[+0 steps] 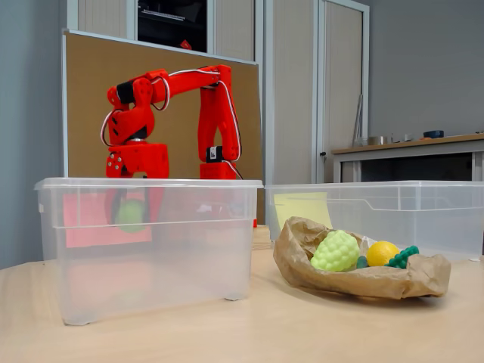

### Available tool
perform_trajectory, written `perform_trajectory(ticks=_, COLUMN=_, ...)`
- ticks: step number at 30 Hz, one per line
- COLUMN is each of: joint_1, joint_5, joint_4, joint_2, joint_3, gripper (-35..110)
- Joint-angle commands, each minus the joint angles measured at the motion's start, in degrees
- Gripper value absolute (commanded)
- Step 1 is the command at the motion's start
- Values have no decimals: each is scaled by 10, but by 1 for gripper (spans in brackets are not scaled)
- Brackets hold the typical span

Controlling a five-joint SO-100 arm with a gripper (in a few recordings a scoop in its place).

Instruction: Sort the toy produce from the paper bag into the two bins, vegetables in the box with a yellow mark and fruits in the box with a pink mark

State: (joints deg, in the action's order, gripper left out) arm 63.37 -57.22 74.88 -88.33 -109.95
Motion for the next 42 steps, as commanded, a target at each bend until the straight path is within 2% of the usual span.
perform_trajectory(ticks=1, joint_1=4, joint_5=-8, joint_4=2, joint_2=6, joint_3=-11, gripper=43)
perform_trajectory(ticks=9, joint_1=13, joint_5=19, joint_4=-10, joint_2=7, joint_3=-8, gripper=48)
perform_trajectory(ticks=19, joint_1=-73, joint_5=134, joint_4=48, joint_2=-226, joint_3=92, gripper=43)
perform_trajectory(ticks=23, joint_1=-183, joint_5=150, joint_4=70, joint_2=-294, joint_3=104, gripper=41)
perform_trajectory(ticks=28, joint_1=-389, joint_5=177, joint_4=69, joint_2=-295, joint_3=101, gripper=37)
perform_trajectory(ticks=34, joint_1=-585, joint_5=243, joint_4=-24, joint_2=-232, joint_3=105, gripper=39)
perform_trajectory(ticks=38, joint_1=-685, joint_5=304, joint_4=-56, joint_2=-177, joint_3=114, gripper=39)
perform_trajectory(ticks=42, joint_1=-740, joint_5=337, joint_4=-99, joint_2=-137, joint_3=58, gripper=41)
